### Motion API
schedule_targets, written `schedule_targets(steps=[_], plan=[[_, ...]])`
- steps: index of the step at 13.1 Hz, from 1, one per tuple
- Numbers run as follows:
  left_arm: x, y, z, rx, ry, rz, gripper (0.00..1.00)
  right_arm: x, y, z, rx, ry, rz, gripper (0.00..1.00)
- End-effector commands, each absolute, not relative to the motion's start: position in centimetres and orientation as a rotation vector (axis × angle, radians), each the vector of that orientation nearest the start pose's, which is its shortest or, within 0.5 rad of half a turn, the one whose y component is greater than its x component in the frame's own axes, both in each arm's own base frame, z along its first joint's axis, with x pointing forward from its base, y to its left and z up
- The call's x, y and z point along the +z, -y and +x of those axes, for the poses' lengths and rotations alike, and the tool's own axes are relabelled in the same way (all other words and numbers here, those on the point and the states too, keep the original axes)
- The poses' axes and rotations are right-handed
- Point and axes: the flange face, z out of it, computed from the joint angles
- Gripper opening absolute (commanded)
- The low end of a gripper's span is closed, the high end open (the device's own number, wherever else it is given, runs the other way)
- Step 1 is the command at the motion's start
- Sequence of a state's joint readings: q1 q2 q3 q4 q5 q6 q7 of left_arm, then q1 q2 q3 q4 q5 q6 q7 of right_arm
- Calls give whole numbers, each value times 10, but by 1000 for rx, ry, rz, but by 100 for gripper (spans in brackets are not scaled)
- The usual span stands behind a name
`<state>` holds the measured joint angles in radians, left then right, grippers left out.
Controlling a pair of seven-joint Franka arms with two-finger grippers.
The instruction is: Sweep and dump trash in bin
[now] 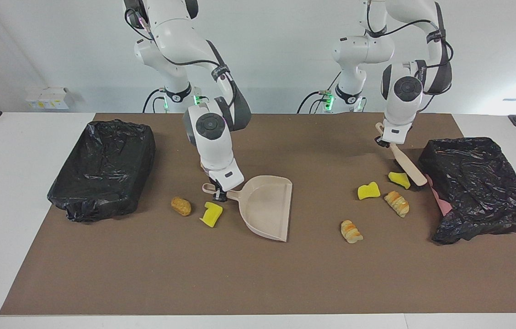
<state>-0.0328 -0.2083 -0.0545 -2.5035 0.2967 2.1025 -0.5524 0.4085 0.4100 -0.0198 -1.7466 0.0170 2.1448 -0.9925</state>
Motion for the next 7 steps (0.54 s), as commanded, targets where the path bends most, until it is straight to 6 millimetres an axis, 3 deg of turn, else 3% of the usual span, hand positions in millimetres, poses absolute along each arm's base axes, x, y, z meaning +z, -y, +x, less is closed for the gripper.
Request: schedule_targets(steps=[1, 4, 7], plan=[[337, 39, 445, 151, 302, -2888, 0, 328, -259, 601, 36, 2104, -2381, 0], [347, 54, 479, 155, 383, -3006, 0, 328, -257, 601, 76, 2182, -2373, 0], [352, 81, 488, 166, 301, -3111, 0, 330, -253, 600, 156, 2320, -2344, 0]])
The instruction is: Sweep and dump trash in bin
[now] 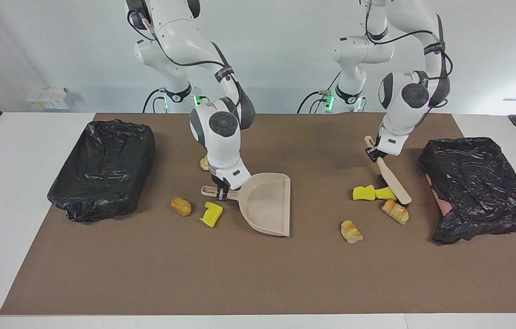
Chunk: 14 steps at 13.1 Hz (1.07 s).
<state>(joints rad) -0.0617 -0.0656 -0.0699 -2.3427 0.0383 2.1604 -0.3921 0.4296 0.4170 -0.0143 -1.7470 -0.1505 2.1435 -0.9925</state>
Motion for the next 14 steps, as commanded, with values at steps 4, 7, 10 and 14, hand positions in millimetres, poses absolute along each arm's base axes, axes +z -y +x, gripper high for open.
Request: schedule_targets(steps=[4, 7, 10, 14], plan=[[342, 126, 486, 159, 25, -3166, 0, 337, -249, 599, 314, 2464, -2288, 0], [340, 186, 473, 141, -42, -3237, 0, 342, -253, 596, 421, 2564, -2261, 0], [347, 241, 458, 95, 55, -3307, 0, 342, -252, 596, 422, 2564, -2263, 0], [360, 285, 445, 80, 145, -3318, 0, 341, -247, 598, 415, 2547, -2275, 0]])
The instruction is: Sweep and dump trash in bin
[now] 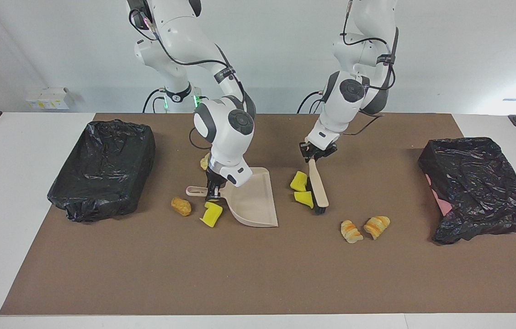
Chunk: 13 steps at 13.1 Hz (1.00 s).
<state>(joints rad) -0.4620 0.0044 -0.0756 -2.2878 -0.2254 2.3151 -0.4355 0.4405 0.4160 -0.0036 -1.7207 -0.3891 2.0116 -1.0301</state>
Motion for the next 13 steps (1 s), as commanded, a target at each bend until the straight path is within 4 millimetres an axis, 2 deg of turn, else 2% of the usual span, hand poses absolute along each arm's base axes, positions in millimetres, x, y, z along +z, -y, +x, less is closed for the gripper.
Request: schedule_targets(steps=[1, 2, 3, 7, 9, 11, 13], plan=[[357, 299, 442, 86, 150, -3320, 0, 340, -246, 598, -343, -2105, 1885, 0], [348, 325, 439, 92, 147, -3338, 0, 340, -246, 598, -340, -2105, 1886, 0], [347, 342, 438, 91, 146, -3357, 0, 340, -246, 598, -339, -2106, 1888, 0], [367, 373, 448, 58, 161, -3418, 0, 339, -244, 599, -339, -2102, 1897, 0], [382, 385, 463, 35, 276, -3445, 0, 339, -244, 599, -334, -2103, 1898, 0], [397, 381, 479, 29, 403, -3446, 0, 339, -244, 598, -336, -2103, 1898, 0], [398, 363, 489, 50, 428, -3415, 0, 338, -243, 599, -332, -2103, 1899, 0]])
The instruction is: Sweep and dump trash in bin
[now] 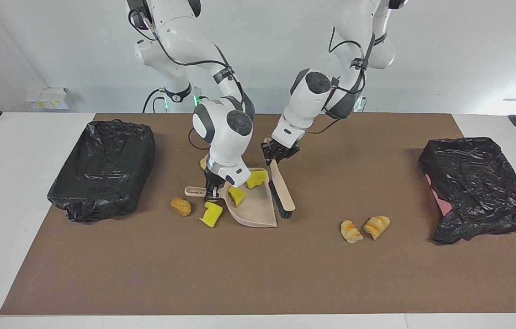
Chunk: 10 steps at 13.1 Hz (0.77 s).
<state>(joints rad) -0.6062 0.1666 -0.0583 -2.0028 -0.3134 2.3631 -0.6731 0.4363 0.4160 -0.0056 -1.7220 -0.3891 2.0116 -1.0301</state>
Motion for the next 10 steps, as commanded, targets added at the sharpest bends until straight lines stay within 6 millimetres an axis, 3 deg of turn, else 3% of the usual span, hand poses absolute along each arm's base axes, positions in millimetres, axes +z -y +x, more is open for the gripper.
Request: schedule_targets(steps=[1, 5, 10], plan=[[398, 346, 499, 44, 430, -3377, 0, 338, -243, 599, -333, -2105, 1898, 0], [405, 281, 533, 50, 393, -3196, 0, 338, -243, 599, -330, -2102, 1900, 0], [404, 178, 571, 44, 277, -3016, 0, 338, -241, 599, -333, -2101, 1902, 0]])
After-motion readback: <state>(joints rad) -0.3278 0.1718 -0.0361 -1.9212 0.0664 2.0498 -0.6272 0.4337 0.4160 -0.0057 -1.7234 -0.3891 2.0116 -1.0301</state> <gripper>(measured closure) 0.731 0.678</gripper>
